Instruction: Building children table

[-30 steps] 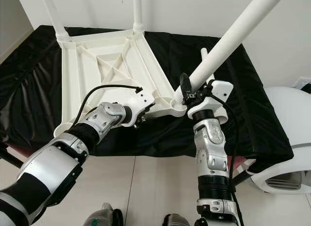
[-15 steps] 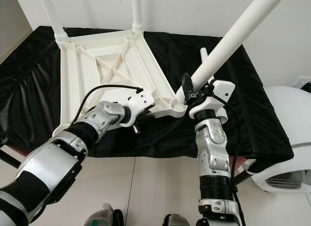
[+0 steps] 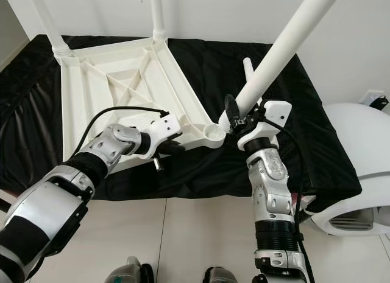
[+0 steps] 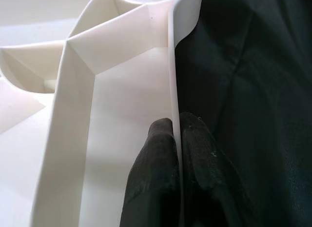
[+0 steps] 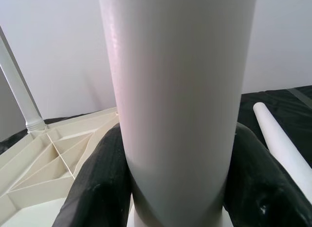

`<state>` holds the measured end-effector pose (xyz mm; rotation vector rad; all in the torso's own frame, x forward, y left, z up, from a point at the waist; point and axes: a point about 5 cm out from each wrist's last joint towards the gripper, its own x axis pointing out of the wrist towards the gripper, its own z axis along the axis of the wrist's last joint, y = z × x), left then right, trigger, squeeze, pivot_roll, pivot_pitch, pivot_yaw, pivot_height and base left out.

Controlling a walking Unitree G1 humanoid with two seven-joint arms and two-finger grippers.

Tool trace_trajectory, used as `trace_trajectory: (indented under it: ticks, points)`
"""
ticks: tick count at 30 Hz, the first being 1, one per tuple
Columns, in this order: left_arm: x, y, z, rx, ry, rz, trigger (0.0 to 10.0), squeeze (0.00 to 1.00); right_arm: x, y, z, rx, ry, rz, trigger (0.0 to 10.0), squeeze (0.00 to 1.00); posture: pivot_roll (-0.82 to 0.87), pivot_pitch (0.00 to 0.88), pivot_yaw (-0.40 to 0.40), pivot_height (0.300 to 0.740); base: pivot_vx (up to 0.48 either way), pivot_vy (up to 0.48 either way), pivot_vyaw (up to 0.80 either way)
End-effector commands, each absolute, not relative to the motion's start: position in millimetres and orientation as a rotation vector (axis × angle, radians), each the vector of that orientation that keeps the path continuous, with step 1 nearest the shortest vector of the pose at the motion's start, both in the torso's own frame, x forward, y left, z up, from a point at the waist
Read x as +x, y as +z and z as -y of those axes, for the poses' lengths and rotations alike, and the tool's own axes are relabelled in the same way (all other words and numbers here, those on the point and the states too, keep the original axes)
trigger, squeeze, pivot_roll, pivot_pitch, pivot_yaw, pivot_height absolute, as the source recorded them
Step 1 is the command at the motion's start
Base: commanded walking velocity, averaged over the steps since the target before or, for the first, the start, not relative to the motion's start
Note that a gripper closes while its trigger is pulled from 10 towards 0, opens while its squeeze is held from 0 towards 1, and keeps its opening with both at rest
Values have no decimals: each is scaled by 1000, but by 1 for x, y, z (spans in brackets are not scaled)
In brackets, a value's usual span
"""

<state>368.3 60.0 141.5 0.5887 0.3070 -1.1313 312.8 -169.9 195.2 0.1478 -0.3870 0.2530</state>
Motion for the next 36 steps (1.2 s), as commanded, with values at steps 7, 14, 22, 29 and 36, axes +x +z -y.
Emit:
trace_trajectory:
  ticks: [7,14,22,29,36]
  points:
    - [354,122,-96,665,-1190,-360,1608,0,313,198,166,125,362,370,10000,0,-20,39,12,740,0,0,0]
    - [343,122,-97,670,-1288,-346,10000,0,314,196,162,122,461,340,10000,0,-7,44,6,740,0,0,0]
    - [343,126,-93,685,-1286,-320,10000,0,313,190,155,113,593,297,10000,0,-9,57,2,740,0,0,0]
    - [338,130,-92,703,-1304,-309,10000,0,317,186,157,117,681,251,10000,0,1,67,-3,740,0,0,0]
    - [337,132,-93,707,-1301,-308,10000,0,320,183,159,90,723,223,10000,0,7,74,-6,740,0,0,0]
